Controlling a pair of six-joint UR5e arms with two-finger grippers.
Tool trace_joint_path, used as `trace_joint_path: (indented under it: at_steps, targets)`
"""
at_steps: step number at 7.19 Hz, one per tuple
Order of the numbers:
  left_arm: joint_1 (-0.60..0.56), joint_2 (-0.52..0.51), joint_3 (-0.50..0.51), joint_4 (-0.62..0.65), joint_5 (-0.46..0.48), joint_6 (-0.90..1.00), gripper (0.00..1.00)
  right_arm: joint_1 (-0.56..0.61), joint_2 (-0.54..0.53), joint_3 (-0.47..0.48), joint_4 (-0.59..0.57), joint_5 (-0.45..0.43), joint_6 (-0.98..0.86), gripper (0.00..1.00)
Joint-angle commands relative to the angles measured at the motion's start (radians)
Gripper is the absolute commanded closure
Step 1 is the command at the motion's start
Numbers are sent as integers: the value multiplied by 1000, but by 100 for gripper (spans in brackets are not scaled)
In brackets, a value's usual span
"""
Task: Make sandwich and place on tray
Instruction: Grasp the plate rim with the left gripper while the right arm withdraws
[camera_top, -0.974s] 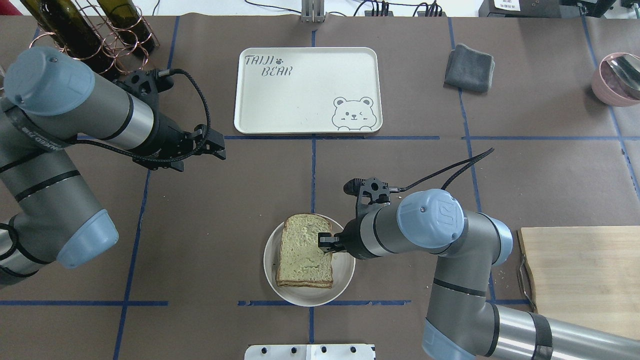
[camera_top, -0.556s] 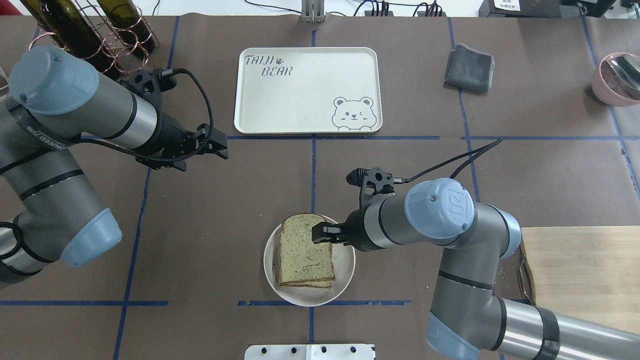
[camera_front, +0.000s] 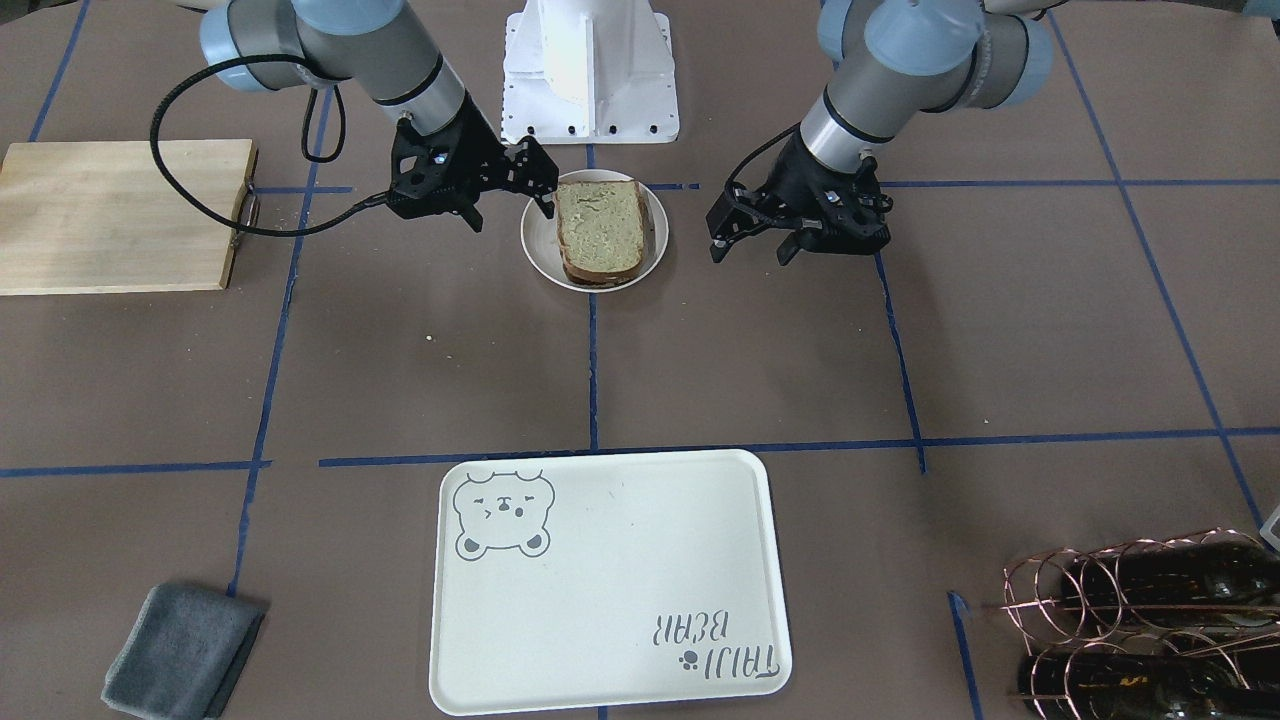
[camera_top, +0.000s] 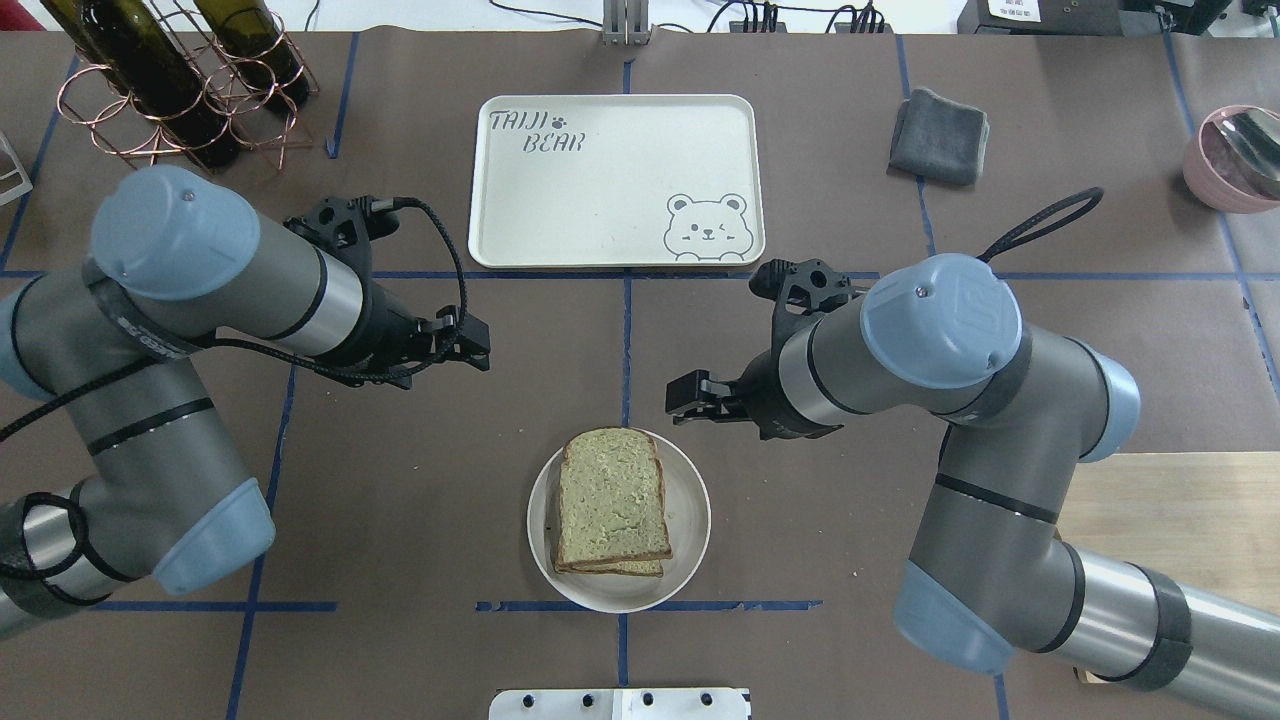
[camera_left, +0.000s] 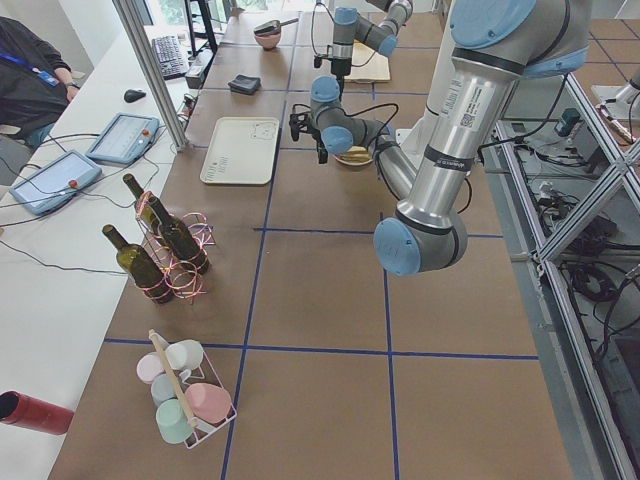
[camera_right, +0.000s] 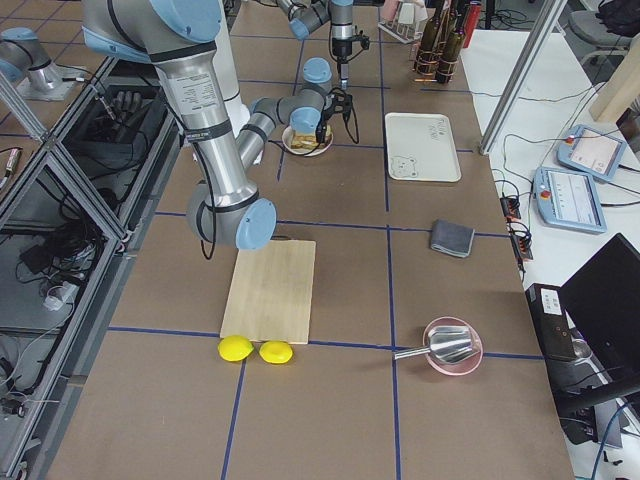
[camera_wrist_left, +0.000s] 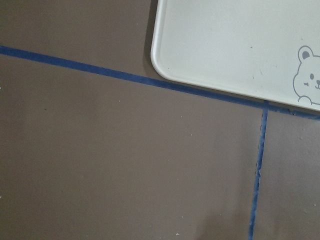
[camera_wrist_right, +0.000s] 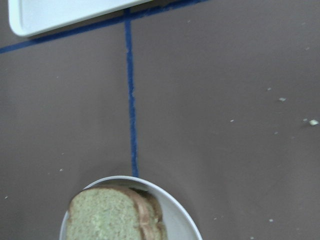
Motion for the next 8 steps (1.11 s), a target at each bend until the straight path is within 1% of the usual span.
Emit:
trace_joint_path:
  at_steps: [1, 2, 3, 5, 7, 8]
  targets:
    - [107, 0, 5, 0, 97, -45, 26, 53, -2, 53, -181, 14, -120, 0]
    - [141, -2, 15, 0, 113, -48, 30, 61, -4, 62, -191, 17, -132, 0]
    - [179, -11, 54, -2, 139, -50, 37, 55, -4, 59, -189, 17, -132, 0]
    - [201, -32, 76, 0, 143, -50, 39, 52, 1, 56, -188, 26, -133, 0]
    - [226, -49, 82, 0, 145, -51, 40, 52, 1, 58, -186, 26, -135, 0]
    - [232, -48, 82, 0, 143, -51, 46, 52, 1, 56, -186, 26, -135, 0]
